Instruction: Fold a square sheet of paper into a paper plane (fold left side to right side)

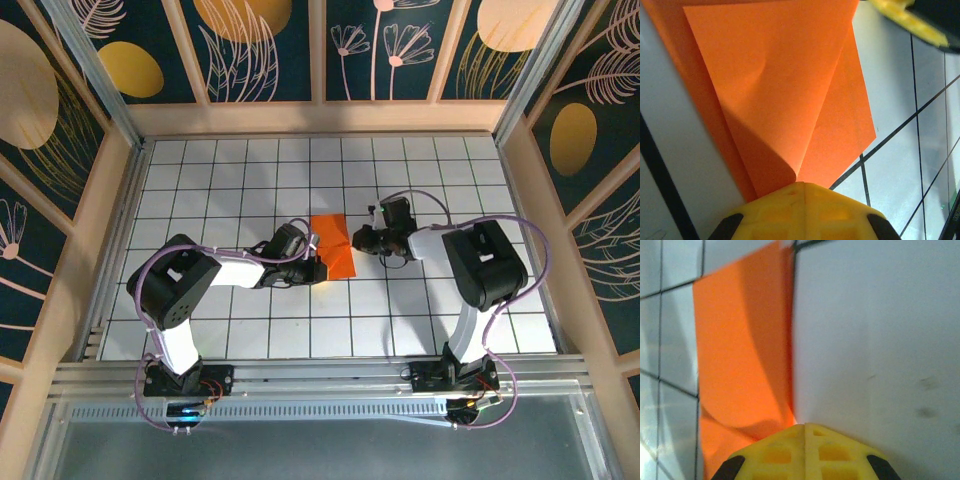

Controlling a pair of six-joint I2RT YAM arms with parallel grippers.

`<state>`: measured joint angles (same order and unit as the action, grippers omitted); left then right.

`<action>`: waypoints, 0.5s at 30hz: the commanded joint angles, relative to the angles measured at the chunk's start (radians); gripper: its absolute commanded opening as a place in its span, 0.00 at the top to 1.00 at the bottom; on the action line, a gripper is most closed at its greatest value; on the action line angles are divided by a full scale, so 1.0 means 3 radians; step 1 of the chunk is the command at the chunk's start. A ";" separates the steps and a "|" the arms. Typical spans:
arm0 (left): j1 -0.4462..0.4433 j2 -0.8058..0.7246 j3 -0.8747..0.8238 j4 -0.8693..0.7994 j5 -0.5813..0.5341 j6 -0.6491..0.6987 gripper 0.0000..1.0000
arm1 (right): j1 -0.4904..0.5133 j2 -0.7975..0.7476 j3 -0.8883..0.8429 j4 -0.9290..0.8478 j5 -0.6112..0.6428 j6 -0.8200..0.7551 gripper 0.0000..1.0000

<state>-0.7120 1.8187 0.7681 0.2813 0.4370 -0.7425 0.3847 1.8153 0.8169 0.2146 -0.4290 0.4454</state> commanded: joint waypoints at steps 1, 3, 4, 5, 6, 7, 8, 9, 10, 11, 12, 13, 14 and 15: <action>-0.0035 0.0171 -0.0095 -0.0268 -0.0086 0.0029 1.00 | -0.0066 -0.0061 0.0094 -0.0184 0.0213 -0.0125 1.00; -0.0036 0.0161 -0.0096 -0.0269 -0.0091 0.0025 1.00 | -0.0063 -0.0144 0.0082 -0.0211 0.0179 -0.0128 1.00; -0.0039 0.0150 -0.0096 -0.0271 -0.0091 0.0023 1.00 | -0.0044 -0.0208 0.0057 -0.0213 0.0158 -0.0125 1.00; -0.0037 0.0147 -0.0089 -0.0268 -0.0093 0.0025 1.00 | -0.0023 -0.0259 0.0030 -0.0223 0.0157 -0.0123 1.00; -0.0036 0.0140 -0.0089 -0.0263 -0.0093 0.0023 1.00 | 0.0009 -0.0330 -0.0002 -0.0237 0.0157 -0.0124 1.00; -0.0037 0.0132 -0.0085 -0.0258 -0.0097 0.0021 1.00 | 0.0046 -0.0392 -0.0034 -0.0238 0.0145 -0.0114 1.00; -0.0036 0.0131 -0.0084 -0.0253 -0.0096 0.0011 1.00 | 0.0073 -0.0433 -0.0069 -0.0227 0.0124 -0.0092 1.00; -0.0042 0.0128 -0.0082 -0.0248 -0.0101 0.0010 1.00 | 0.0117 -0.0471 -0.0117 -0.0165 0.0065 -0.0048 1.00; -0.0044 0.0124 -0.0080 -0.0246 -0.0100 0.0001 1.00 | 0.0155 -0.0494 -0.0156 -0.0107 -0.0001 -0.0010 1.00; -0.0044 0.0125 -0.0077 -0.0250 -0.0102 0.0001 1.00 | 0.0204 -0.0495 -0.0190 -0.0045 -0.0071 0.0055 1.00; -0.0045 0.0125 -0.0078 -0.0248 -0.0107 0.0000 1.00 | 0.0258 -0.0480 -0.0215 0.0016 -0.0117 0.0114 1.00; -0.0045 0.0117 -0.0075 -0.0243 -0.0106 0.0000 1.00 | 0.0303 -0.0458 -0.0225 0.0074 -0.0154 0.0159 1.00; -0.0045 0.0120 -0.0076 -0.0243 -0.0102 0.0000 1.00 | 0.0343 -0.0424 -0.0224 0.0129 -0.0193 0.0200 1.00; -0.0041 0.0114 -0.0070 -0.0238 -0.0099 -0.0005 1.00 | 0.0379 -0.0361 -0.0209 0.0174 -0.0229 0.0234 1.00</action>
<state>-0.7128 1.8187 0.7681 0.2821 0.4366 -0.7425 0.4686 1.6875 0.7689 0.2085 -0.4469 0.4694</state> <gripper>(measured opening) 0.048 0.051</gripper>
